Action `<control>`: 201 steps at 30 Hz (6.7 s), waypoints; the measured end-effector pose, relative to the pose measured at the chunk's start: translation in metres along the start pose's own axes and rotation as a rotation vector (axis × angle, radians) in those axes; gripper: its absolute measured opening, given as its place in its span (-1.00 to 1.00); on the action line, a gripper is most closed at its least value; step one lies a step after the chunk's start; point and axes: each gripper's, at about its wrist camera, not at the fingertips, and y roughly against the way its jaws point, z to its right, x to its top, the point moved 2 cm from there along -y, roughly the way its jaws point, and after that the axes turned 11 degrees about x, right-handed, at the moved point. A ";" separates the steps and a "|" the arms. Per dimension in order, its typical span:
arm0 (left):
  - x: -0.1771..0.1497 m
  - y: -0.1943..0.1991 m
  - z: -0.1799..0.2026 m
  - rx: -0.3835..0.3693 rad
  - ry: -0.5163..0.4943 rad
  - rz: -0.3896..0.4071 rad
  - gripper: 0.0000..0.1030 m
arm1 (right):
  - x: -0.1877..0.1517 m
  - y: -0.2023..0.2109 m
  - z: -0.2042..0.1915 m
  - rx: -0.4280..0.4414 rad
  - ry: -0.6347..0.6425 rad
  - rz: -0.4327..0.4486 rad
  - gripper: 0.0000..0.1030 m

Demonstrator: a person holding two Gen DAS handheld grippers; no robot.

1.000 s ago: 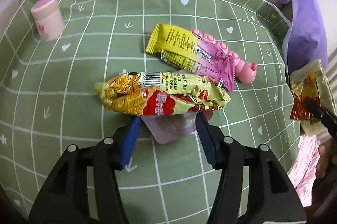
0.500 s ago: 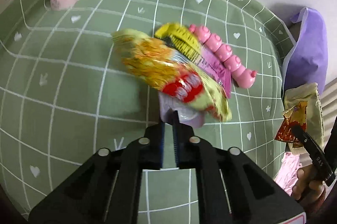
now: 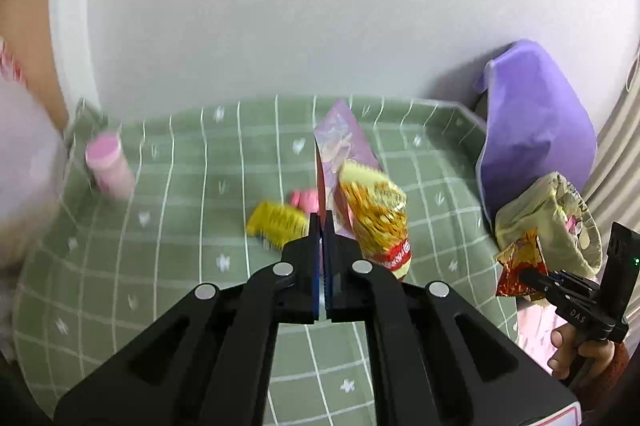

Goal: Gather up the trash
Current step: 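Grasp the clear pink candy bag with the left tool while the right tool holds the red bar, then carry both items over the bin and open both tools to drop them, then move both tools back over the table toward the remaining snacks, then grasp a yellow-red snack bag with the right tool while the left tool grasps a yellow-pink wrapper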

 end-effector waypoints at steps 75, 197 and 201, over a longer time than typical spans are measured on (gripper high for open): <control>-0.022 -0.024 0.302 -0.530 -0.412 -0.125 -0.29 | 0.056 0.099 0.176 -0.264 -0.103 0.025 -0.71; 0.006 -0.042 0.018 -0.009 0.097 -0.027 -0.91 | 0.020 0.031 0.011 -0.120 0.012 0.115 -0.50; 0.040 -0.008 0.049 -0.104 0.038 0.071 -0.91 | 0.043 0.064 0.003 -0.155 0.075 0.203 -0.50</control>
